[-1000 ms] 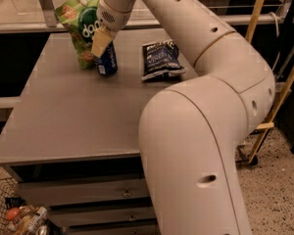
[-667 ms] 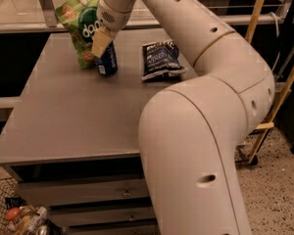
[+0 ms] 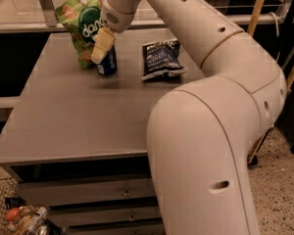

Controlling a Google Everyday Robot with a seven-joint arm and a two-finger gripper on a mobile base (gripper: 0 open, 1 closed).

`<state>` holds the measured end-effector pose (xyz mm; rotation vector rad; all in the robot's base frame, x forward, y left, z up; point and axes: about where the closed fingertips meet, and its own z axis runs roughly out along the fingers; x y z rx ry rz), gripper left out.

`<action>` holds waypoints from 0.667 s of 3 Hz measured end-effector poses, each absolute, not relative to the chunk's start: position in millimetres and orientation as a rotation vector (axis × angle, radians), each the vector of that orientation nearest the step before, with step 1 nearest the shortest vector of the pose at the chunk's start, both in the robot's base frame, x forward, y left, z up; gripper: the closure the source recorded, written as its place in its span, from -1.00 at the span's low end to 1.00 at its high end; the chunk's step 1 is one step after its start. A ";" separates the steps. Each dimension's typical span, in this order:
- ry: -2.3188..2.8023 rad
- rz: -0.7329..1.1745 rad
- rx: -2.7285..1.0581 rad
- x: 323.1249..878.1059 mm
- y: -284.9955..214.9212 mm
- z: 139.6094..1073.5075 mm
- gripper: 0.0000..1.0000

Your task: Move pepsi can near green rice chip bag

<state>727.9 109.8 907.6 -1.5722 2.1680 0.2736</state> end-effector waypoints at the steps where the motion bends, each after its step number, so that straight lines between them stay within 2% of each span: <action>1: 2.158 0.256 -1.548 721.0 90.4 913.1 -1.00; 2: 2.161 0.260 -1.491 692.9 29.9 906.4 -1.00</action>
Offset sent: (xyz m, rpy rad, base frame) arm -0.0453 -0.0997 0.0091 0.0280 -0.0732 -0.0695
